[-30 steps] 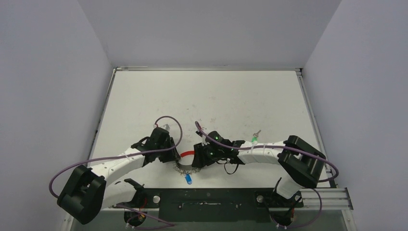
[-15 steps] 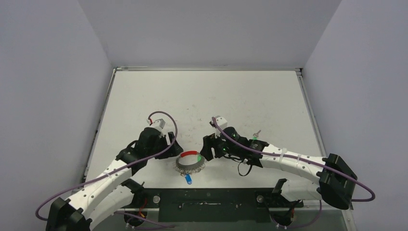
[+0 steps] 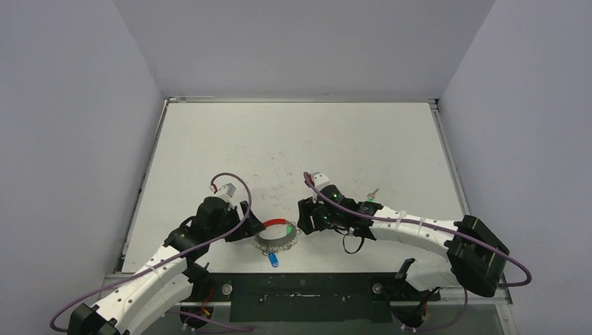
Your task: Put the keys on the keyring
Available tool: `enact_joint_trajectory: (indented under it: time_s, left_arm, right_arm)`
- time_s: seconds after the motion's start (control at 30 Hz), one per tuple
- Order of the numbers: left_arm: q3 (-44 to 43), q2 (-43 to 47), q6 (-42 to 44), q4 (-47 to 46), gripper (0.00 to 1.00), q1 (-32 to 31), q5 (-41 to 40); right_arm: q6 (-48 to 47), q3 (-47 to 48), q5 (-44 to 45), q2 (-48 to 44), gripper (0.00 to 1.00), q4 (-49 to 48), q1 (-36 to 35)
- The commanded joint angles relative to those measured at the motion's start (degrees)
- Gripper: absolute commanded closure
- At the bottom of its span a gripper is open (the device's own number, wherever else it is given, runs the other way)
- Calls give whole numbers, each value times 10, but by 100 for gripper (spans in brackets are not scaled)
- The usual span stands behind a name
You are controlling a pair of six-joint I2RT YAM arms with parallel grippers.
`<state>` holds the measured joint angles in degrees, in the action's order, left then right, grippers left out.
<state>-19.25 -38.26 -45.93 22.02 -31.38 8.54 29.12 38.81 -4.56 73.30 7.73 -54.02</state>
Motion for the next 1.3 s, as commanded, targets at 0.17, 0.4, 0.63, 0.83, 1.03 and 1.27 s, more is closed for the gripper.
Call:
enact_joint_trajectory:
  time_s: [0.17,0.4,0.63,0.83,1.03,1.27]
  left_arm:
    - [-10,-51,-9,-4,35,4,4]
    - [-4,-75,-6,-8,37,4,0]
    - [4,-94,-6,-11,41,4,-9]
    - [19,-104,-18,-43,46,4,-21]
    - [9,-128,-15,-33,54,5,-41]
    - [5,-145,-17,-32,58,10,-48]
  right_arm:
    - [22,10,-31,84,52,-23,2]
    - [70,-17,-85,122,56,-115,15]
    - [103,-16,-116,173,67,-163,18]
    - [112,-9,-126,157,75,-187,19]
    - [103,-17,-119,97,74,-187,22]
    - [73,-27,-75,66,50,-137,37]
